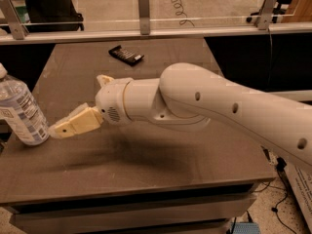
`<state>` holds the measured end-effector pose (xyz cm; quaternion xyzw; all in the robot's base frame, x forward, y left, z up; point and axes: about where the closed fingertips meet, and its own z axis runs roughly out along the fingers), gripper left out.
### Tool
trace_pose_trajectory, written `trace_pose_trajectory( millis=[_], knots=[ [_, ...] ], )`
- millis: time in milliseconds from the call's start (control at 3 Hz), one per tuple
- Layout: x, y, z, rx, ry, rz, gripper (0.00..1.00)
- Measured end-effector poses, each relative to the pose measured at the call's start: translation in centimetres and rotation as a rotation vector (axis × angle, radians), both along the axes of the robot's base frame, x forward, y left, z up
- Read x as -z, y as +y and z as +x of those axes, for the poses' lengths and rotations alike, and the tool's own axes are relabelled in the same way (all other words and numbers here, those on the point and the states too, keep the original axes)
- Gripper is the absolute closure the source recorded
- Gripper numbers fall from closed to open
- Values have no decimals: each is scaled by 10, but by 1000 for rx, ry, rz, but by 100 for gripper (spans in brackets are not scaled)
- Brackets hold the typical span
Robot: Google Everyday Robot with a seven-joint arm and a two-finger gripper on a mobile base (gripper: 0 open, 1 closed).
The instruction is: Knock blue plastic bottle over
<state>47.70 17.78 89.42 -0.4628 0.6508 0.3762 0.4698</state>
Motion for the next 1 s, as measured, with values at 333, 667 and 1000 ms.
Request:
trace_pose_trajectory(
  millis=[333,667,1000],
  knots=[
    [1,29,12,31,7,43,0],
    [-4,64,19,42,14,106,0],
    [-10,94,18,37,25,163,0]
  ],
)
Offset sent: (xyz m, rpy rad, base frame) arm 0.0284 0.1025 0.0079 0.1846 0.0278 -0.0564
